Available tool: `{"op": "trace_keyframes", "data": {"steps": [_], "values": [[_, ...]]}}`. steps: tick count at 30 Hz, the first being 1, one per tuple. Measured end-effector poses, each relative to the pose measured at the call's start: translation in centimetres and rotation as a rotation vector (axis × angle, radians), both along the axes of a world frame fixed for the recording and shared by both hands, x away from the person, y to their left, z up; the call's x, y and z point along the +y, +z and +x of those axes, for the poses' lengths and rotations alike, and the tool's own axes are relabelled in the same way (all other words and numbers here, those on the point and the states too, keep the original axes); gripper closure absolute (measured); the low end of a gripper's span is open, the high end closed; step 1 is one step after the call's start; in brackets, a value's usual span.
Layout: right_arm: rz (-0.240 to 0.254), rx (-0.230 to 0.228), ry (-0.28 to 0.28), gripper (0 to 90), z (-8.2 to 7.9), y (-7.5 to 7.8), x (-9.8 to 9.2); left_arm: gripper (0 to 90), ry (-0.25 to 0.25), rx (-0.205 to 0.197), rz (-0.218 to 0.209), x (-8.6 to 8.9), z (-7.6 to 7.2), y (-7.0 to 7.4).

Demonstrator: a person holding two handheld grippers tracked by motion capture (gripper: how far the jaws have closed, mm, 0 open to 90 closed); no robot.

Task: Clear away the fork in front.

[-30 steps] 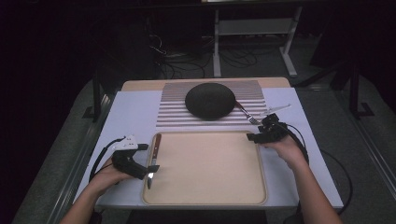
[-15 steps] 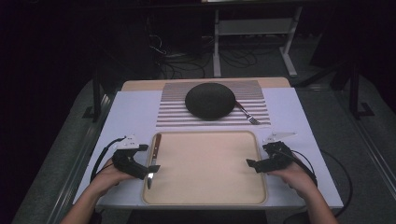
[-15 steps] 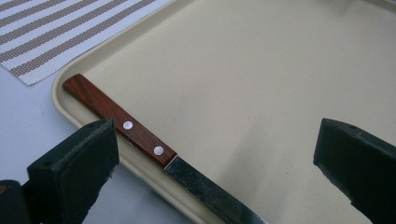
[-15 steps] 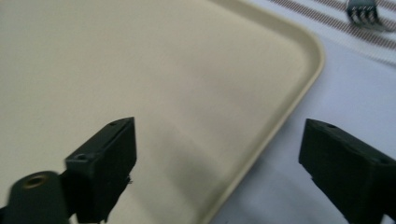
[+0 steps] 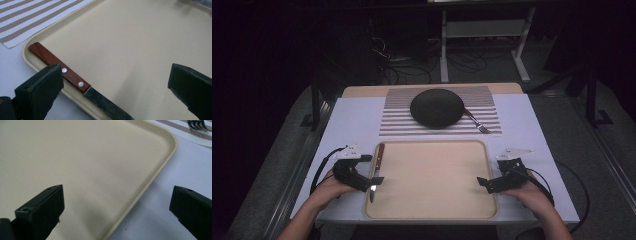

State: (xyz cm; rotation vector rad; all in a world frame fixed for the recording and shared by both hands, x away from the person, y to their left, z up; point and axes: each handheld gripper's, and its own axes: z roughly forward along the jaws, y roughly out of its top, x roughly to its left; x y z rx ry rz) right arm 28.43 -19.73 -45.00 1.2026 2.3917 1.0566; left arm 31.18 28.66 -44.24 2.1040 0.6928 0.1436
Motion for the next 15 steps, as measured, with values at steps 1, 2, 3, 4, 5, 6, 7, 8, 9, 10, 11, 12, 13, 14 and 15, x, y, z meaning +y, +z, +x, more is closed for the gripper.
{"op": "trace_keyframes", "data": {"steps": [1,2,3,4,5,6,7,8,9,10,11,12,13,14,15], "values": [[-0.001,-0.003,-0.004,0.0,0.0,0.0,0.0,0.0,0.003,0.003,-0.002,0.0,0.0,0.0],[-0.001,-0.004,-0.008,0.0,0.0,0.1,-0.1,0.0,0.006,0.003,-0.007,0.0,0.0,0.0],[0.001,-0.008,-0.011,0.0,0.1,0.2,-0.1,0.0,0.009,0.003,-0.010,0.0,0.0,0.1],[-0.001,-0.013,-0.012,0.0,0.1,0.3,-0.1,0.0,0.011,0.002,-0.012,0.0,0.0,0.1],[0.001,-0.013,-0.016,0.0,0.2,0.3,-0.1,0.0,0.012,0.001,-0.012,0.1,0.0,0.1],[0.000,-0.012,-0.016,0.0,0.3,0.4,-0.1,0.0,0.012,0.002,-0.012,0.1,0.0,0.1],[-0.003,-0.005,-0.014,0.0,0.4,0.5,-0.1,0.0,0.013,0.003,-0.011,0.1,0.0,0.1],[-0.001,0.000,-0.017,0.0,0.6,0.6,-0.1,0.0,0.014,0.004,-0.010,0.1,0.1,0.1],[-0.001,-0.004,-0.014,0.0,0.7,0.6,-0.1,0.0,0.013,0.005,-0.011,0.1,0.1,0.1],[0.002,-0.005,-0.020,0.0,0.8,0.8,-0.1,0.0,0.013,0.004,-0.013,0.0,0.1,0.1],[0.005,-0.007,-0.025,0.0,1.0,0.8,-0.1,0.0,0.013,0.004,-0.013,0.0,0.1,0.1],[0.005,-0.004,-0.029,0.0,1.2,0.9,0.0,0.0,0.009,0.003,-0.011,0.0,0.1,0.2],[0.005,-0.006,-0.027,0.0,1.4,1.0,0.0,0.0,0.010,0.002,-0.011,-0.1,0.1,0.2],[0.006,-0.006,-0.029,0.0,1.5,1.0,0.0,0.0,0.010,0.003,-0.013,0.0,0.1,0.2],[-0.001,0.002,-0.033,0.0,1.7,1.0,0.1,0.0,0.009,0.005,-0.013,0.0,0.1,0.2]]}}
